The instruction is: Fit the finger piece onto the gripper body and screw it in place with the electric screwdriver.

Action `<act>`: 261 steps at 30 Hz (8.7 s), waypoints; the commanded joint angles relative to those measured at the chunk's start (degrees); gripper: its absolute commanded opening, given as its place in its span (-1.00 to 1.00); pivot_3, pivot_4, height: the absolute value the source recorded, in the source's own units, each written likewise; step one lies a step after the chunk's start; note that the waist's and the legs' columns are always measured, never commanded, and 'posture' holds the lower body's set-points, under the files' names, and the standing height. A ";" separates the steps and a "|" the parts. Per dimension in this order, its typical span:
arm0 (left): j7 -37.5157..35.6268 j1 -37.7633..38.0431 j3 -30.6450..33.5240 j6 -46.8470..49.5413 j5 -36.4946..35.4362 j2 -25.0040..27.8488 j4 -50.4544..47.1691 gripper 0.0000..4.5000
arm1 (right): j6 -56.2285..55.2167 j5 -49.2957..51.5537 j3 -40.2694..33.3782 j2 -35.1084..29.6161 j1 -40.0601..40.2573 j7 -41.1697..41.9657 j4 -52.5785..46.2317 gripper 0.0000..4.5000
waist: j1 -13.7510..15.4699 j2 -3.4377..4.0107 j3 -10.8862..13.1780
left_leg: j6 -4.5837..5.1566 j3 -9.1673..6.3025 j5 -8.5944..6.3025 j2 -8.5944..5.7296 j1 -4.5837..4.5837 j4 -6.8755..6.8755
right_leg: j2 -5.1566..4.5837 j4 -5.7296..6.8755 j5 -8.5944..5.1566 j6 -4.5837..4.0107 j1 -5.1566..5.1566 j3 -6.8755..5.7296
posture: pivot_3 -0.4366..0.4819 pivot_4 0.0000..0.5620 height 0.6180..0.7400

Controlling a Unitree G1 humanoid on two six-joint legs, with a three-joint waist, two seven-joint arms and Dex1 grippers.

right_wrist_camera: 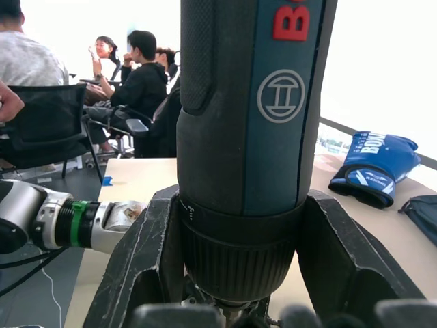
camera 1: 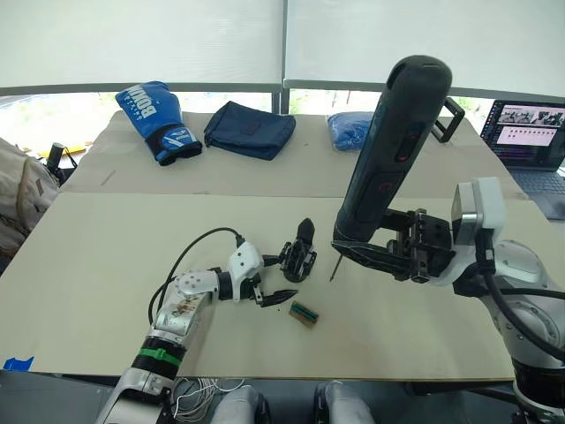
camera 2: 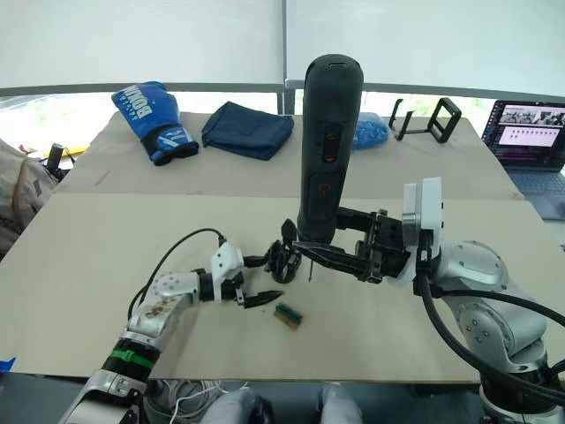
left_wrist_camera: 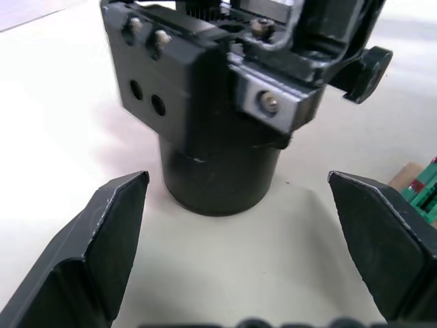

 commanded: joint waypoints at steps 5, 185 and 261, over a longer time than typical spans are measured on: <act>4.98 -0.24 -3.44 1.19 2.96 -2.61 -0.07 0.97 | -0.50 1.03 -1.01 0.53 -2.24 0.76 -0.65 -0.14 | 0.26 0.01 0.00 | 0.01 -0.01 0.00 -0.01 0.02 0.00 | -0.02 -0.01 0.00 0.00 0.04 -0.01 | -0.05 -0.47 1.00; 2.81 -1.30 -6.07 3.66 3.30 -1.28 2.53 0.01 | 13.99 -17.96 17.47 13.60 -29.66 -0.22 12.85 -0.14 | -0.30 0.05 -0.02 | 0.04 -0.06 -0.03 -0.06 -0.07 -0.18 | -0.21 -0.18 0.07 0.10 0.02 -0.39 | -0.05 -0.47 1.00; 3.06 -1.28 -5.93 3.78 3.21 -1.50 2.68 0.01 | 12.47 -20.98 16.85 14.29 -28.51 -0.96 14.18 -0.14 | -0.30 0.05 -0.03 | 0.02 -0.03 -0.02 -0.07 -0.07 -0.17 | -0.16 -0.17 0.06 0.11 0.03 -0.41 | -0.05 -0.47 1.00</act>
